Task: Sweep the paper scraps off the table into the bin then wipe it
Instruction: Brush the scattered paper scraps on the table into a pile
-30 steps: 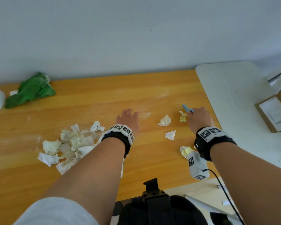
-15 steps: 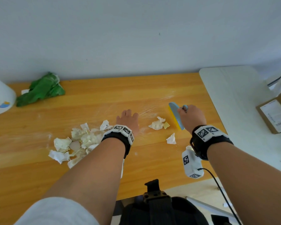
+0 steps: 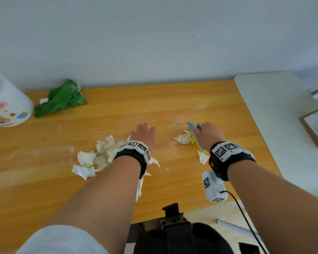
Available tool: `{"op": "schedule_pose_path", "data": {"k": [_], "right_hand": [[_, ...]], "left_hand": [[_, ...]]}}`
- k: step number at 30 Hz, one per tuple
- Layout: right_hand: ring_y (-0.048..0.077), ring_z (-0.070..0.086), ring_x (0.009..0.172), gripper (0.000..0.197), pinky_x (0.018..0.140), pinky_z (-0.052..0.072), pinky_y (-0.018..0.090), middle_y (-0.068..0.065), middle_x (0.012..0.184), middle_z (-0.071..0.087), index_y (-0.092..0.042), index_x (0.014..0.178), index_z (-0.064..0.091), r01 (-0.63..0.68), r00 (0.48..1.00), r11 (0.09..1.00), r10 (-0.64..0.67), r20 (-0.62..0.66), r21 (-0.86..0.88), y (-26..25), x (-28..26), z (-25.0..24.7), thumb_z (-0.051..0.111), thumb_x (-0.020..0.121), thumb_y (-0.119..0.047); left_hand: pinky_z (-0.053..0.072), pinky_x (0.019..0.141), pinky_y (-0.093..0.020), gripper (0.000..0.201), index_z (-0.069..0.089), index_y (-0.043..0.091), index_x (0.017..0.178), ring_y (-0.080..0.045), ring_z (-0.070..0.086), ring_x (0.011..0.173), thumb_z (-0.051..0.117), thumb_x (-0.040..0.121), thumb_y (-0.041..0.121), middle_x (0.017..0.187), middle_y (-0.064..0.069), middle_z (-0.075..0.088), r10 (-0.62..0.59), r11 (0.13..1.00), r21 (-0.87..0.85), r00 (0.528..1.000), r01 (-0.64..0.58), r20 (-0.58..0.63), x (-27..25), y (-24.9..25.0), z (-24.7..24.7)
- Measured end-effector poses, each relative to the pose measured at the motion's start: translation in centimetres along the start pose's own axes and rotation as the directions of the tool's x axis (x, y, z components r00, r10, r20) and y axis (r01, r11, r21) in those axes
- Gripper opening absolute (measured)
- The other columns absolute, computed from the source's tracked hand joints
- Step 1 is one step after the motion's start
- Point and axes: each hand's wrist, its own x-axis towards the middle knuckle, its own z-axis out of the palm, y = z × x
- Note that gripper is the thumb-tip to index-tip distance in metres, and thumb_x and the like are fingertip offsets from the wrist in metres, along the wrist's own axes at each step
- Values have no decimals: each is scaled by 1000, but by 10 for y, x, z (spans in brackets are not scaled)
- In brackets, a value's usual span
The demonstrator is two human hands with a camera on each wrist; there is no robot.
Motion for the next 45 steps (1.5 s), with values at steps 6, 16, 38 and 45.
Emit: {"op": "schedule_pose_path", "data": {"k": [6,16,38,45], "right_hand": [[17,29,43,46,43,21,24,2,51,33,-13,59,33,58,998,997,-56,-30,59,-18,-11,1,38,102,-28],[21,48,54,35,49,37,27,6,63,51,-11,65,43,-212,977,977,211,-44,-35,8,-22,-2,42,97,-24],[18,34,45,30,43,25,24,9,56,45,-8,67,44,70,995,994,-64,78,-79,-53,-30,20,40,96,-14],[42,67,78,34,59,45,39,33,89,67,13,112,61,103,987,960,-132,95,260,-58,-28,22,44,93,-9]], "left_hand": [[22,117,-51,53,32,18,146,-31,6,150,50,97,16,161,-12,10,10,1000,-3,1000,-10,-10,-3,-11,-3],[25,116,-52,48,34,16,144,-32,8,149,46,98,15,159,-13,13,46,998,31,999,-45,-21,-2,-20,-4],[22,118,-50,48,32,15,145,-31,5,150,40,99,16,160,-13,10,25,999,37,1000,-25,-4,-18,-54,-10],[24,117,-50,49,30,17,146,-31,8,149,42,99,17,160,-12,11,29,998,57,1000,-28,-6,-18,-49,-9]]}}
